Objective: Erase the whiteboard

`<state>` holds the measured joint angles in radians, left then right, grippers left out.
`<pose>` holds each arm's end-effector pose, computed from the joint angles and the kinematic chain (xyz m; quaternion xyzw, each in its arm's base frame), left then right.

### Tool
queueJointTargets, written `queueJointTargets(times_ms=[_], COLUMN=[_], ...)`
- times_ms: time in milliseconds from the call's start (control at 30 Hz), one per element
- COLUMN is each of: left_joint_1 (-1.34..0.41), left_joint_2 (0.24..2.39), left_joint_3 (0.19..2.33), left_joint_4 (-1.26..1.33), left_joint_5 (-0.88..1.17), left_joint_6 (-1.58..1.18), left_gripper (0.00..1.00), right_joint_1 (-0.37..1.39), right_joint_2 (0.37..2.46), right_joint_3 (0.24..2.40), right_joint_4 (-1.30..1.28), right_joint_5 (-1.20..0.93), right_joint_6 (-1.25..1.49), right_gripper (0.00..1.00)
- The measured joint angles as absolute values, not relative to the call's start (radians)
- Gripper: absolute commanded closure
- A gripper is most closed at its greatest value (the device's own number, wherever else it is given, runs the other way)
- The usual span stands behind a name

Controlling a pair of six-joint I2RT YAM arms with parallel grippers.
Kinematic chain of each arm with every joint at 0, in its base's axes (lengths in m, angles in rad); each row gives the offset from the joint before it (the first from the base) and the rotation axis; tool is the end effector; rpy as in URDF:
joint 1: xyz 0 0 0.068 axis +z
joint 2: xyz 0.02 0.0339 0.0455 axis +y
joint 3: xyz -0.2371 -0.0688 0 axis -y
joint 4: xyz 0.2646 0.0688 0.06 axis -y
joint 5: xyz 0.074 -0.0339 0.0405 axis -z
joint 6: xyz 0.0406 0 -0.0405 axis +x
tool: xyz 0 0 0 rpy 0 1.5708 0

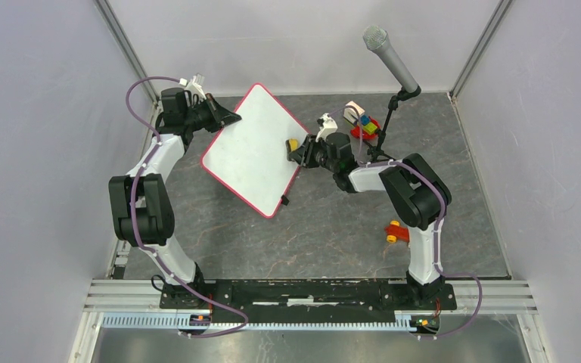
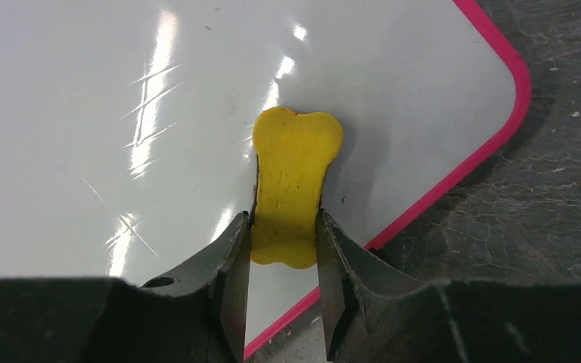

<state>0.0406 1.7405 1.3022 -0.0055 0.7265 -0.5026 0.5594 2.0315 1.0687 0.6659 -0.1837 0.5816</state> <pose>0.4201 -0.0099 0.2444 -0.0292 0.8122 -0.4067 0.4173 0.3645 0.2370 0.1096 -0.0457 0.8011 0.3819 0.4586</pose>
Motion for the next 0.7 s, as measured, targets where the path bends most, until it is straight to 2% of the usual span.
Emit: queueJointTargets(times_ms=[700], left_joint_1=[0.037], left_joint_2=[1.740], left_joint_3=[1.302], left_joint_4=[-0.001], left_joint_5=[0.712], left_joint_6=[-0.503], left_gripper=[0.98], right_joint_1=[0.512], right_joint_2=[2.091], right_joint_3=[1.101], right_joint_4=[0.738], right_joint_5=[-0.234], right_joint_6=[0.659], right_gripper=[0.77])
